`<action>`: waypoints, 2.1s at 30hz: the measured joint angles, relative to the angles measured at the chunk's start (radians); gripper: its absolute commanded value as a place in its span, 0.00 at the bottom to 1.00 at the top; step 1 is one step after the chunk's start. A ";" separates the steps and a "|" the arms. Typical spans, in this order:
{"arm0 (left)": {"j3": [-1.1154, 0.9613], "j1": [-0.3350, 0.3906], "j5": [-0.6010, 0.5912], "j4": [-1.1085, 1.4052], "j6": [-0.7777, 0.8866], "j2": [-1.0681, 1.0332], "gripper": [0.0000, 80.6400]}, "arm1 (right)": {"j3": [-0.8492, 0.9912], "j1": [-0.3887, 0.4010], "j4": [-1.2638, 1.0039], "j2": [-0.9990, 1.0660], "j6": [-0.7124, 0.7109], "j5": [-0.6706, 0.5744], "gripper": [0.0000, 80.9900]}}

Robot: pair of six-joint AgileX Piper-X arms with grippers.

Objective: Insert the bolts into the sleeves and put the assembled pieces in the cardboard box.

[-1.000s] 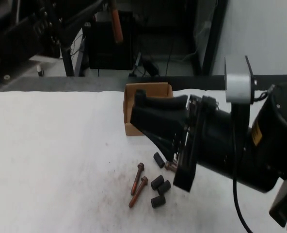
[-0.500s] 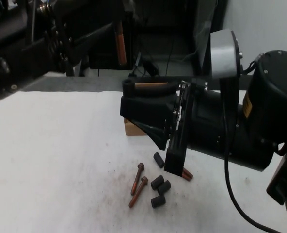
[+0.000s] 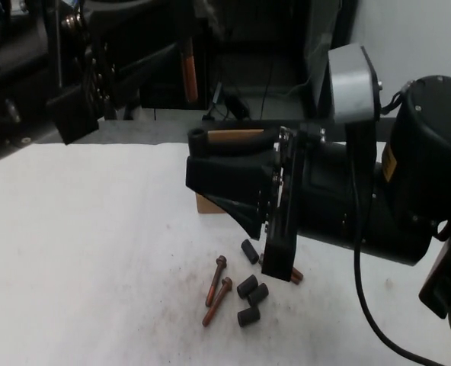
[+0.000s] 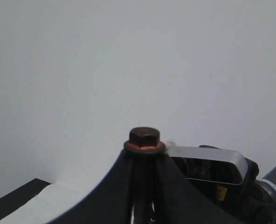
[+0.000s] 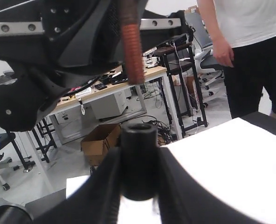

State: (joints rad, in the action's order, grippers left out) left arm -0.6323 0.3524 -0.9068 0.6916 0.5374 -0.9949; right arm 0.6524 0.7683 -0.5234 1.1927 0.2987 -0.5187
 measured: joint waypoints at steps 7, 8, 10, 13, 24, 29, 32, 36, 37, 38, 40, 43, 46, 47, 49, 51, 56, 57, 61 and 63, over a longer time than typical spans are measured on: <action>0.000 0.000 0.000 -0.004 -0.014 0.000 0.00 | 0.025 0.000 0.000 0.000 0.000 -0.002 0.01; 0.000 0.000 0.000 -0.004 -0.018 0.000 0.00 | 0.024 0.000 0.000 0.000 0.000 -0.001 0.01; 0.000 0.000 0.000 -0.004 -0.019 0.000 0.00 | 0.027 0.000 0.000 0.000 0.000 -0.001 0.01; 0.000 0.000 0.000 -0.004 -0.018 0.000 0.00 | 0.027 0.000 0.000 0.000 0.000 -0.001 0.01; 0.000 0.000 -0.001 -0.006 0.012 0.000 0.00 | 0.027 0.000 0.000 0.000 0.000 0.025 0.01; 0.000 0.000 -0.007 -0.008 0.019 0.000 0.00 | 0.027 0.000 0.000 0.004 0.000 0.033 0.01; 0.000 0.000 -0.007 -0.007 0.022 0.000 0.00 | 0.027 0.000 0.000 0.004 0.000 0.037 0.01; 0.000 0.000 -0.007 -0.007 0.022 0.000 0.00 | 0.027 0.000 0.000 0.004 0.000 0.040 0.01; 0.000 0.000 -0.007 -0.007 0.022 0.000 0.00 | 0.027 0.000 0.000 0.004 0.000 0.040 0.01; 0.000 0.000 -0.007 -0.009 0.022 0.000 0.00 | 0.027 0.000 0.000 0.004 0.000 0.040 0.01; 0.000 0.000 -0.007 -0.012 0.015 0.000 0.00 | 0.031 0.000 0.000 0.004 0.000 0.033 0.01; 0.000 0.000 -0.007 -0.012 0.008 0.000 0.00 | 0.036 0.000 0.002 0.004 0.000 0.020 0.01; 0.005 0.000 -0.007 -0.012 0.008 0.000 0.00 | 0.046 0.000 0.003 0.004 -0.002 0.016 0.01; 0.005 0.000 -0.007 -0.012 0.008 0.000 0.00 | 0.048 0.000 0.003 0.004 -0.002 0.014 0.01; 0.005 0.000 0.003 -0.012 0.008 0.000 0.00 | 0.051 0.000 0.003 0.004 -0.002 0.014 0.01; 0.007 0.000 0.011 -0.012 0.008 0.000 0.00 | 0.051 0.000 0.009 0.004 -0.002 0.009 0.01; 0.008 0.000 0.011 -0.012 0.008 0.000 0.00 | 0.051 0.000 0.027 0.004 -0.020 0.003 0.01; 0.008 0.000 0.011 -0.012 0.008 0.000 0.00 | 0.051 0.000 0.028 0.004 -0.022 0.003 0.01; 0.008 0.000 0.011 -0.014 0.008 0.000 0.07 | 0.051 0.000 0.030 0.004 -0.024 0.003 0.01; 0.008 0.000 0.011 -0.013 0.008 0.000 0.18 | 0.051 0.000 0.030 0.004 -0.023 0.003 0.01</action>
State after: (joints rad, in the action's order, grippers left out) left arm -0.6242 0.3524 -0.8958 0.6787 0.5452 -0.9949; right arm 0.7029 0.7683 -0.4933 1.1966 0.2756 -0.5158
